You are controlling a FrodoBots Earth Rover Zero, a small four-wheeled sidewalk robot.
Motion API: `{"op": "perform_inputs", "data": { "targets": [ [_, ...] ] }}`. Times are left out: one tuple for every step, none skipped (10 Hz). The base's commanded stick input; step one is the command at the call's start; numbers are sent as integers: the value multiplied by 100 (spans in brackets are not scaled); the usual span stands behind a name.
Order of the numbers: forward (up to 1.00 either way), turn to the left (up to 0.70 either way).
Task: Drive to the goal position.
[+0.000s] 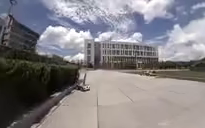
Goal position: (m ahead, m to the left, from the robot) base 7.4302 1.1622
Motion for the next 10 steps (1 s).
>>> {"op": "perform_inputs", "data": {
  "targets": [
    [70,11],
    [70,6],
    [70,10],
    [70,0],
    [70,-23],
    [70,-5],
    [70,-4],
    [70,7],
    [70,9],
    [70,3]
  ]
}}
